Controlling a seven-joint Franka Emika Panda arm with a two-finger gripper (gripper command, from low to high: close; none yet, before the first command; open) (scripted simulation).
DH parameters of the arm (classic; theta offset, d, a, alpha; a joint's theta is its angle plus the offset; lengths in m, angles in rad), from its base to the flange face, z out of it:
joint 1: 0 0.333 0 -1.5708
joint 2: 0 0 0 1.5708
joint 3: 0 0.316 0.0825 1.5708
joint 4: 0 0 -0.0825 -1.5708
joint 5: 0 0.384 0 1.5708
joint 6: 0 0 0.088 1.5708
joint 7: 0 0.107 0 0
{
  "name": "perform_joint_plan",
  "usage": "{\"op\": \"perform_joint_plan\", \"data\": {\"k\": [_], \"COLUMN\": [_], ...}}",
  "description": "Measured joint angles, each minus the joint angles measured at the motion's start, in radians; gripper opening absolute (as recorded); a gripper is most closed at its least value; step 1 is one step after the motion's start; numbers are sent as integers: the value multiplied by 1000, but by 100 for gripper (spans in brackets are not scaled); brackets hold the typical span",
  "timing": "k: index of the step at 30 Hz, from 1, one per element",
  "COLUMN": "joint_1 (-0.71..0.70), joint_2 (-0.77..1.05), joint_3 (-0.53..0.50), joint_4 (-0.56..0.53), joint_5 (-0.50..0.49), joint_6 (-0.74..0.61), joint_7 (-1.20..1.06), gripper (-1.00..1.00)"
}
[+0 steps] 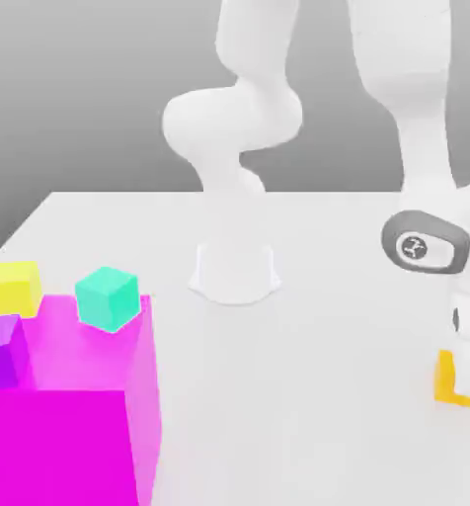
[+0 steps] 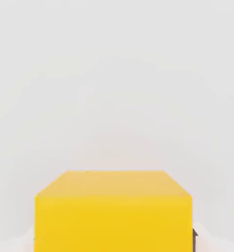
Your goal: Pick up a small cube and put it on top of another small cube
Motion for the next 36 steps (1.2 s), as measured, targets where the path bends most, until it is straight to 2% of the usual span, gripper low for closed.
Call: {"op": "perform_joint_plan", "data": {"k": [3, 4, 8, 14, 19, 28, 32, 33, 36], "joint_1": [-45, -42, -117, -384, -557, -770, -785, -786, -786], "joint_2": [-104, -129, -211, -325, -410, -555, -534, -523, -523], "joint_3": [66, 70, -37, -166, -260, -476, -505, -506, -506], "joint_4": [-24, -29, 15, 109, 181, 294, 227, 205, 205], "joint_5": [102, 98, 72, 52, 106, 248, 271, 274, 274], "joint_6": [-77, -84, -190, -376, -534, -817, -734, -701, -701], "joint_7": [-77, -78, -10, 105, 129, 71, 31, 28, 28], "gripper": [-100, -100, -100, -100, -100, -100, -100, 100, 100]}}
